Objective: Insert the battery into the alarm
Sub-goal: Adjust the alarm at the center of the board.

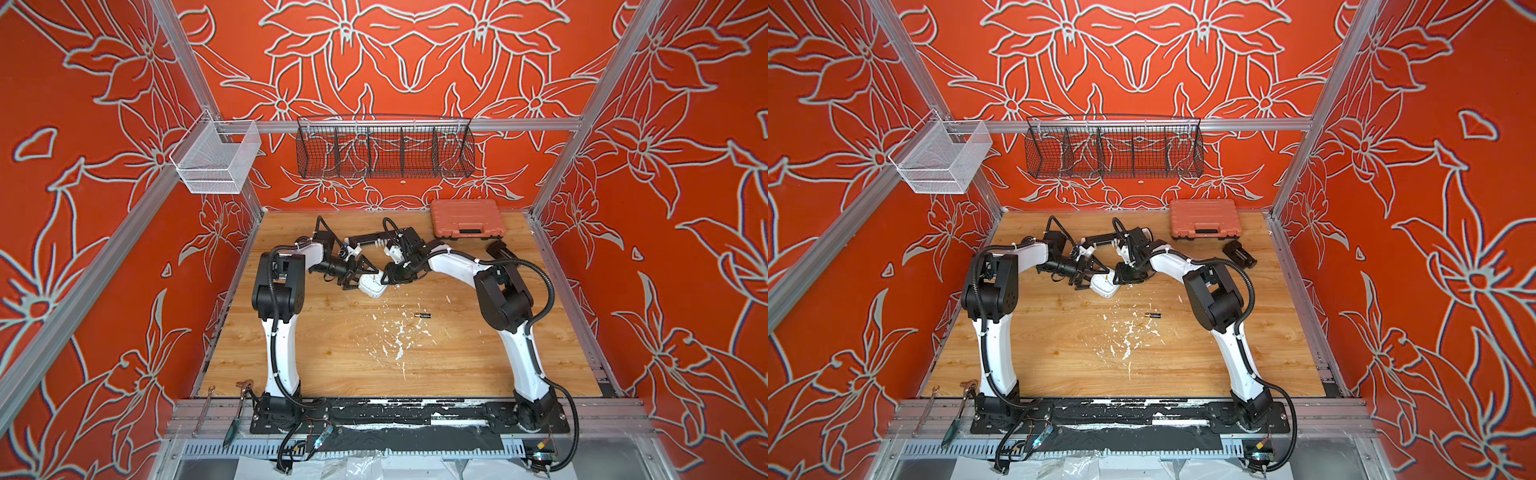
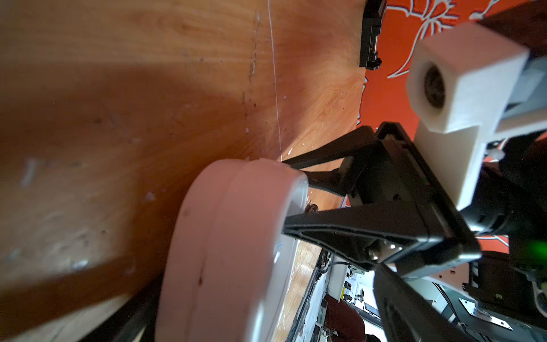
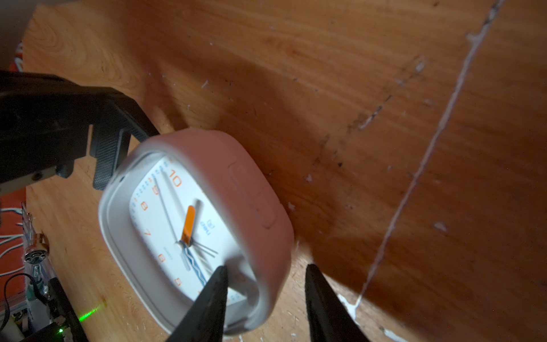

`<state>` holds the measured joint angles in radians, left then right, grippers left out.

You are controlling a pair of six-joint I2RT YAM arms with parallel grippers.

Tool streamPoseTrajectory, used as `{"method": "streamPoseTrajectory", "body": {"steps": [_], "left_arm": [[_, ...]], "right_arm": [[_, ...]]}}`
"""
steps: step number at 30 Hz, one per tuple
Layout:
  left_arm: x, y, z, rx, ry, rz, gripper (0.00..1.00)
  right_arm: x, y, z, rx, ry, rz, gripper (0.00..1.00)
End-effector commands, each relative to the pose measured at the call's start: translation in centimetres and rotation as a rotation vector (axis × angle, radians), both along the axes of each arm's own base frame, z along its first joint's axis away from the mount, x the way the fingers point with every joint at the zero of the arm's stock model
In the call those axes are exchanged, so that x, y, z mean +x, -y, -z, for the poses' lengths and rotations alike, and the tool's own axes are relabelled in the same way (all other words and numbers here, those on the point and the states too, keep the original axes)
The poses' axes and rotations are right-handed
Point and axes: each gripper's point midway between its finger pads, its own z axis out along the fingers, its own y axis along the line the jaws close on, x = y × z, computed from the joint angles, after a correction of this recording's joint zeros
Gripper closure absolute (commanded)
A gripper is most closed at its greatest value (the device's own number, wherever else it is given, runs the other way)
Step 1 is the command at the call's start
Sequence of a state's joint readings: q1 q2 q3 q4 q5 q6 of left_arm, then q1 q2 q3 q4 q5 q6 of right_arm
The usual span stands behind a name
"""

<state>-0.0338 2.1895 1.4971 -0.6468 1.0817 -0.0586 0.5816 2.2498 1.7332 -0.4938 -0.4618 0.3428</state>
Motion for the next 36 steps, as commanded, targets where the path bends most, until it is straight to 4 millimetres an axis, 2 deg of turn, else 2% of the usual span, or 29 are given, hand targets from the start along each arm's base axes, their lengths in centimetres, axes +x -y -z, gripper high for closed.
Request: {"method": "streamPoseTrajectory", "body": {"steps": [1,8,11,24,31,34,36], "left_arm": [[0.3,0.2,1.3,-0.006,-0.007,0.021,0.03],[-1.8,0.9,1.5,-0.055,-0.046,0.045,0.26],[-1.7,1.0,1.1,-0.076,-0.047,0.049,0.35],[-2.1,1.1,0.1,-0.118,-0.046,0.043,0.64],[-2.3,1.1,-0.9,-0.119,-0.031,0.041,0.70],[-2.4,1.0,-1.8,-0.107,-0.016,0.034,0.72],[-2.4,0.7,-2.4,-0.079,0.000,0.024,0.73]], "right_arm": [[-0.9,1.4,2.8,-0.078,-0.064,-0.009,0.55],[-0.8,1.3,2.8,-0.074,-0.068,-0.004,0.55],[-0.7,1.2,2.6,-0.066,-0.064,-0.005,0.55],[-0.5,0.9,2.4,-0.036,-0.060,-0.001,0.55],[-0.2,0.7,1.6,-0.022,-0.042,-0.003,0.55],[0.1,0.6,0.2,-0.004,-0.010,-0.011,0.55],[0.4,0.4,-1.5,0.023,0.033,-0.018,0.53]]}}
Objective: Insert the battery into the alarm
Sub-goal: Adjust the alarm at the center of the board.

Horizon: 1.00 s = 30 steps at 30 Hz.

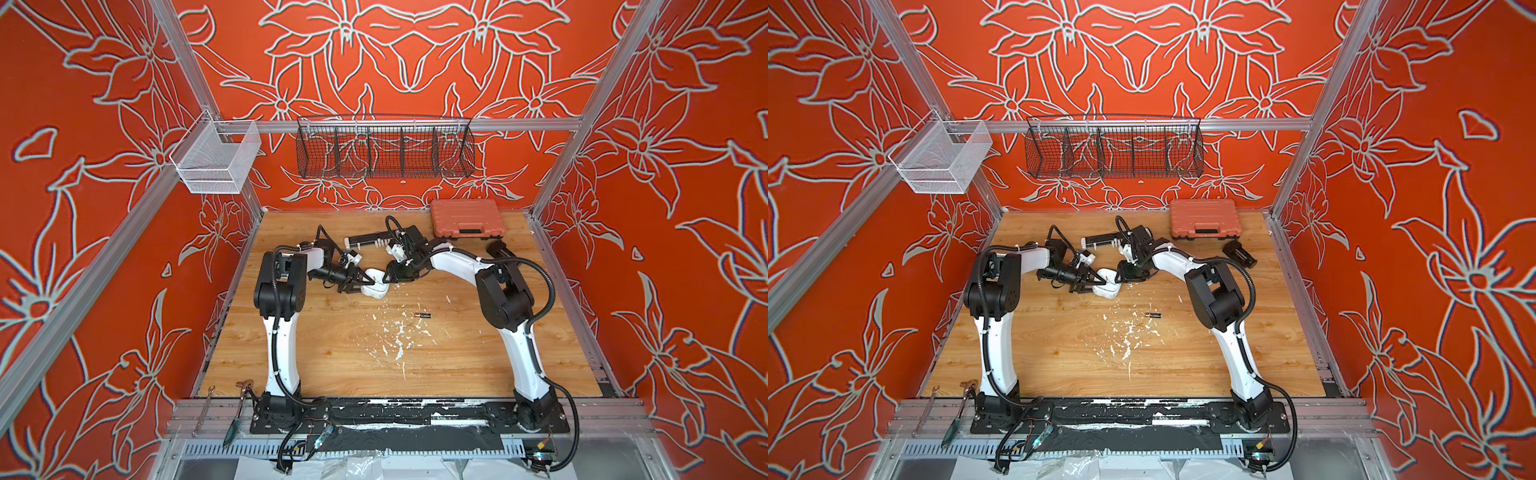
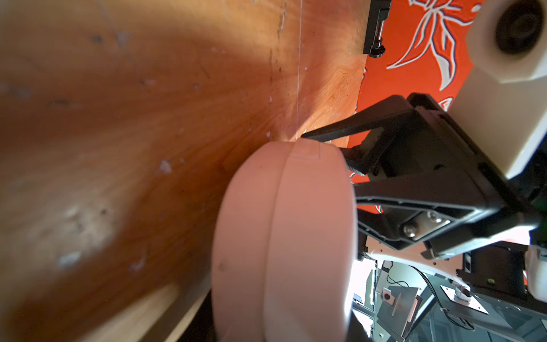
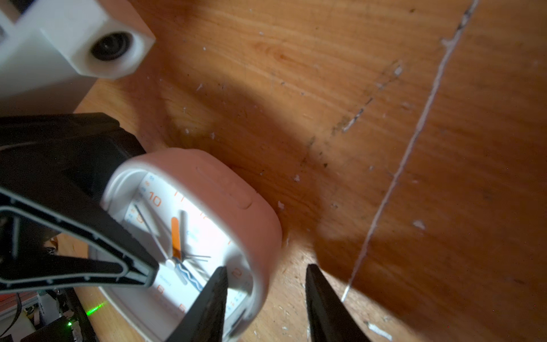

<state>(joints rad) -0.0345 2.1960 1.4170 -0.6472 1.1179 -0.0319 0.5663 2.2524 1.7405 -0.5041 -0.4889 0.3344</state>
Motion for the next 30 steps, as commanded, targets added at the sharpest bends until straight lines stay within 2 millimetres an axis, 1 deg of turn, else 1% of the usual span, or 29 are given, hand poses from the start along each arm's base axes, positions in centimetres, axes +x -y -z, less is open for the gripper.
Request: {"method": "streamPoseTrajectory", "body": {"steps": [1,4,7,9,13,16,17,19,20,23,25,30], "left_arm": [[-0.2,0.2,-4.3,-0.022,0.069,-0.003,0.74],[-0.3,-0.5,-5.0,0.059,0.085,-0.026,0.75],[-0.5,-1.5,-5.2,0.169,0.083,-0.056,0.76],[-0.7,-1.8,-5.9,0.193,0.091,-0.068,0.75],[-0.9,-2.9,-6.7,0.295,0.108,-0.106,0.75],[-1.2,-3.9,-7.3,0.399,0.121,-0.139,0.75],[-1.5,-4.5,-7.4,0.467,0.126,-0.150,0.75],[-1.9,-5.6,-7.8,0.610,0.141,-0.161,0.73],[-2.1,-6.5,-7.8,0.711,0.142,-0.171,0.73],[-2.8,-8.5,-8.3,0.955,0.125,-0.201,0.73],[-3.3,-9.4,-8.4,1.080,0.101,-0.196,0.74],[-3.9,-10.6,-8.6,1.374,0.082,-0.157,0.74]], "right_arm": [[0.3,0.1,-2.0,0.015,0.064,-0.013,0.52],[0.9,0.3,-4.9,0.060,0.137,-0.001,0.47],[1.2,-0.1,-8.4,0.175,0.229,0.014,0.44],[1.2,-0.4,-10.4,0.243,0.280,0.027,0.40],[1.0,0.2,-11.6,0.276,0.316,0.061,0.32],[1.0,1.4,-11.9,0.306,0.336,0.115,0.29],[0.9,1.8,-11.7,0.304,0.330,0.126,0.29],[0.4,2.6,-10.8,0.266,0.310,0.142,0.29],[0.0,3.0,-10.2,0.243,0.301,0.143,0.29],[-1.1,4.2,-9.1,0.201,0.293,0.151,0.29],[-1.9,5.0,-8.5,0.170,0.292,0.160,0.29],[-3.1,6.4,-7.5,0.117,0.286,0.167,0.29]]}}
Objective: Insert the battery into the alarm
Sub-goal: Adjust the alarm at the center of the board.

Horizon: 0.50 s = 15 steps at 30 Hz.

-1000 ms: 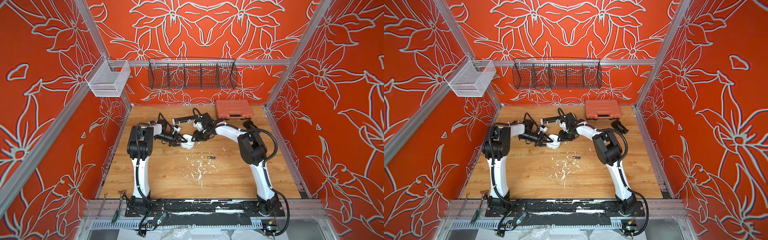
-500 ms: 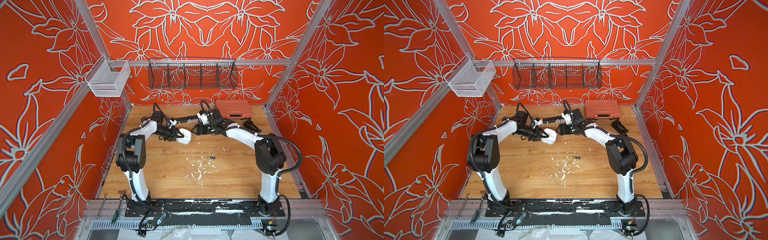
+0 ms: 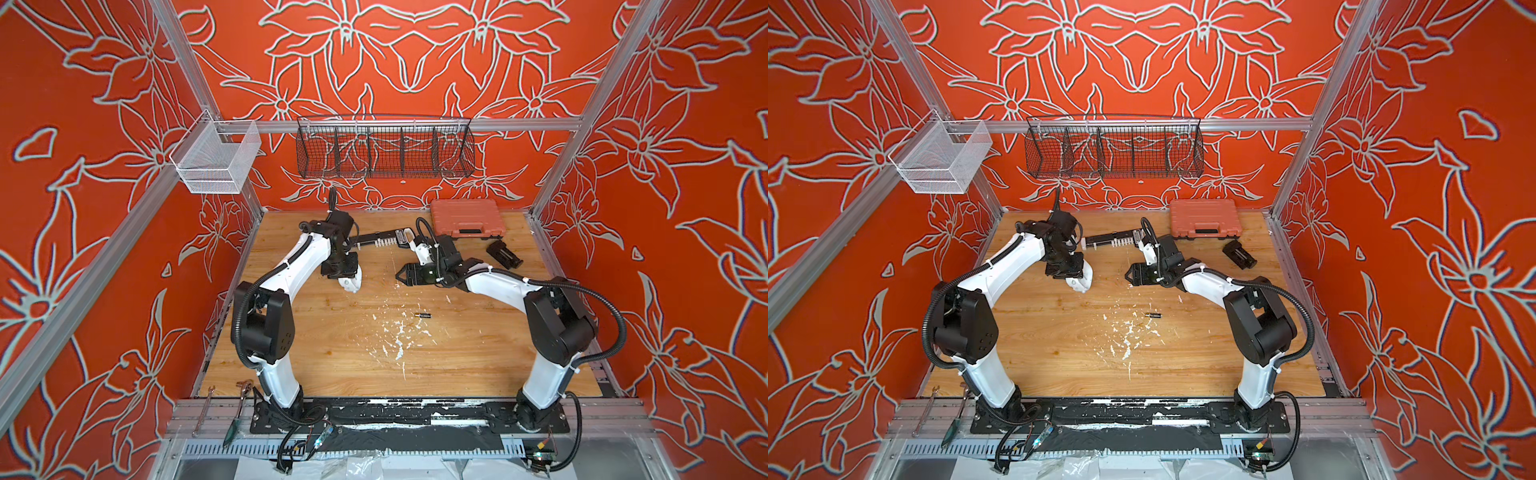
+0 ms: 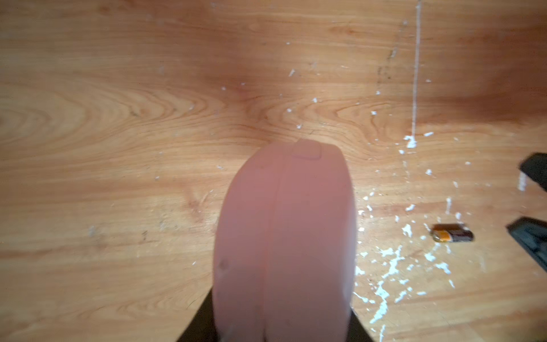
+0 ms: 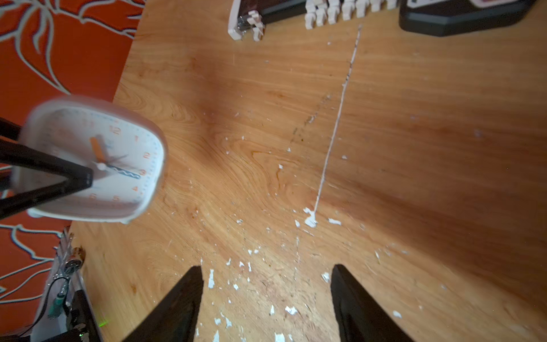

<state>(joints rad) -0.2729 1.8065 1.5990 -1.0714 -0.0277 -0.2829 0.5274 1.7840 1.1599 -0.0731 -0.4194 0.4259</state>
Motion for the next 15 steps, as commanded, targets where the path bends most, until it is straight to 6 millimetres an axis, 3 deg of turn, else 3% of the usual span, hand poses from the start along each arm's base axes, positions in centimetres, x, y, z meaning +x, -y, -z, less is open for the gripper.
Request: {"method": "streamPoseTrajectory", "body": {"steps": [1,7,15], "left_arm": [[-1.6,-3.7,0.2,0.345,-0.079,-0.064,0.74],[-1.5,-3.1,1.2,0.562,-0.111,-0.089,0.71],[-0.5,0.2,2.5,0.815,-0.142,-0.001,0.71]], "right_arm": [[-0.2,1.2,-1.0,-0.029,0.043,0.026,0.29],[-1.3,2.9,-1.4,-0.077,0.057,0.055,0.29],[-2.1,4.1,-1.6,-0.115,0.061,0.069,0.29]]}}
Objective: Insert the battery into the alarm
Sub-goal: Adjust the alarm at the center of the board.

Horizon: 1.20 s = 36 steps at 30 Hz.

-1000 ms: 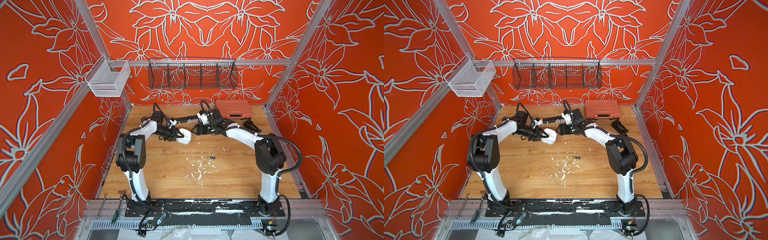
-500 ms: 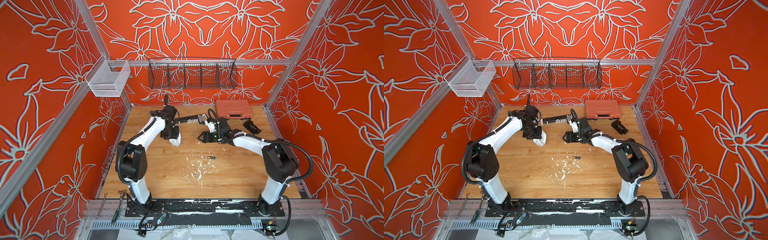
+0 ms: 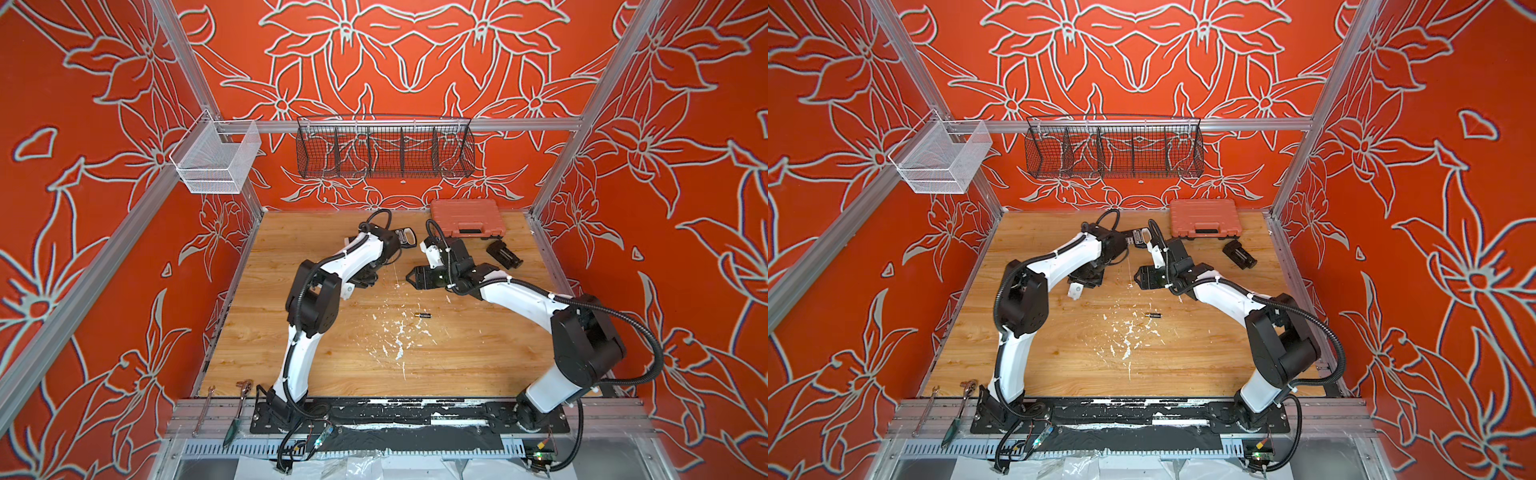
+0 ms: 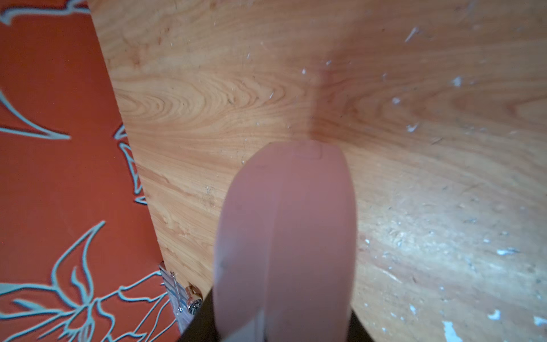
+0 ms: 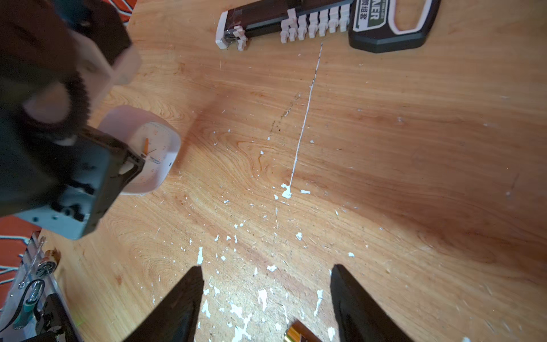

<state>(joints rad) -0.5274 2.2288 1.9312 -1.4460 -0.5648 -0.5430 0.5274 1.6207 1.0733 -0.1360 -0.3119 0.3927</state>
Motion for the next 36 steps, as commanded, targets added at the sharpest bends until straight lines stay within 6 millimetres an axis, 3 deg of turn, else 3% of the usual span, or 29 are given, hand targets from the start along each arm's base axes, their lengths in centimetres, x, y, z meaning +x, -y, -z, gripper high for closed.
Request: {"method": "streamPoseTrajectory", "body": {"steps": [1,14,20,24,36], "left_arm": [[-0.7,-0.8,-1.2,0.192,-0.026,0.002,0.71],[-1.0,2.0,1.5,0.219,-0.089,-0.025,0.72],[-1.2,4.4,2.5,0.158,-0.109,-0.006,0.39],[-1.1,5.1,2.5,0.124,-0.112,0.000,0.26],[0.8,9.5,-1.7,-0.152,-0.028,0.091,0.02]], "right_arm": [[-0.4,1.0,0.6,-0.039,-0.011,0.015,0.29],[-0.5,0.5,1.9,-0.004,-0.048,0.011,0.29],[-0.7,1.0,2.1,-0.006,-0.032,0.031,0.29],[-0.9,1.3,2.0,-0.007,-0.016,0.035,0.28],[-1.6,3.0,3.6,-0.076,-0.025,0.070,0.25]]}}
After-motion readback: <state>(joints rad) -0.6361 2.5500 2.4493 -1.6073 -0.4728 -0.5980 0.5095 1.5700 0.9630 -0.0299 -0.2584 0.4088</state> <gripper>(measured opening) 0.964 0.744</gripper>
